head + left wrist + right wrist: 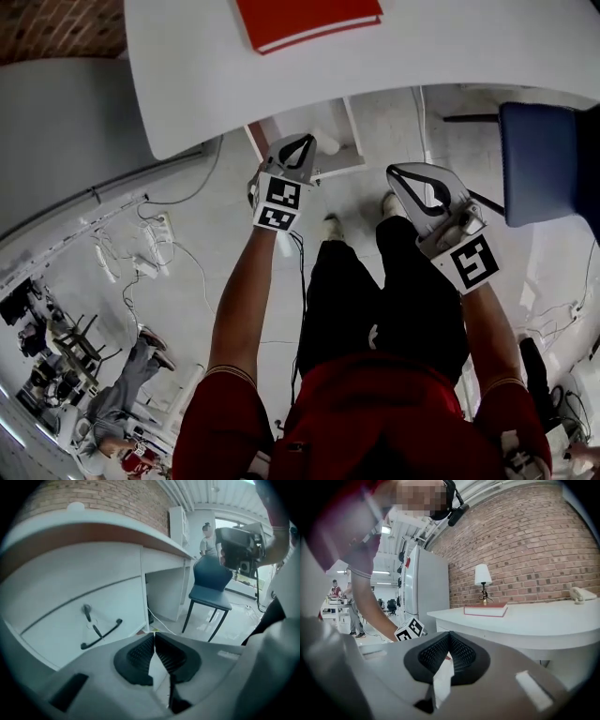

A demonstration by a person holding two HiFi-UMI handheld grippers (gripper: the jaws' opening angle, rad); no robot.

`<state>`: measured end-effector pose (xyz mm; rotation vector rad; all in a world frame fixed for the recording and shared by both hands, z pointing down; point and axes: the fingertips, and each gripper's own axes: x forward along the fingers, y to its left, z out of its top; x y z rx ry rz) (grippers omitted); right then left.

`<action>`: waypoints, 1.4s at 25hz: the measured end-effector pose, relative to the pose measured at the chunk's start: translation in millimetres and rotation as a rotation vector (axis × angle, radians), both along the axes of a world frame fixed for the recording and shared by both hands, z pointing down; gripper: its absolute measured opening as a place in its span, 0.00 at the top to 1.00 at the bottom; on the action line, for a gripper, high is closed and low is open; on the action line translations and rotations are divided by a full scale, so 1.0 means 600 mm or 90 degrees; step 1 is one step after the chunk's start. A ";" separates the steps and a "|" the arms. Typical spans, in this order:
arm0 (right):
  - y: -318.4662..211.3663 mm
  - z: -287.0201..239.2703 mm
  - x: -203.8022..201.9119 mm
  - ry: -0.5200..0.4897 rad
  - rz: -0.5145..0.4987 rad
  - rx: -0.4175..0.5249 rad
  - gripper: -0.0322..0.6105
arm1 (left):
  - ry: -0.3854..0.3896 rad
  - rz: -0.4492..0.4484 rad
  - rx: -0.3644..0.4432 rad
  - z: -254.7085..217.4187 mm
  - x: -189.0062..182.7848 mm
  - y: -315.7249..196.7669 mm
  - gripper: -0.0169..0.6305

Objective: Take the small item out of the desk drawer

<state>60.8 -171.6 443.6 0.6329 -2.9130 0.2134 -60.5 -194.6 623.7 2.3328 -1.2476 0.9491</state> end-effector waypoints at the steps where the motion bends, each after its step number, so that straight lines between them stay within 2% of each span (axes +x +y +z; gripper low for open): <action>1: 0.001 -0.020 0.000 -0.003 0.002 0.002 0.93 | 0.005 -0.005 0.012 -0.035 0.001 0.004 0.95; 6: 0.012 -0.110 -0.007 -0.012 0.006 0.014 0.93 | 0.038 -0.022 0.076 -0.195 0.006 0.033 0.95; 13: 0.036 -0.210 -0.016 -0.045 0.010 0.018 0.93 | 0.076 -0.032 0.156 -0.379 0.024 0.072 0.95; 21: 0.071 -0.320 -0.009 -0.084 0.024 0.027 0.93 | 0.154 -0.081 0.260 -0.570 0.011 0.117 0.95; 28: 0.090 -0.397 0.000 -0.120 0.045 0.056 0.93 | 0.168 -0.091 0.301 -0.661 -0.004 0.162 0.95; 35: 0.130 -0.432 0.004 -0.130 0.044 0.070 0.93 | 0.180 -0.087 0.341 -0.728 -0.011 0.199 0.95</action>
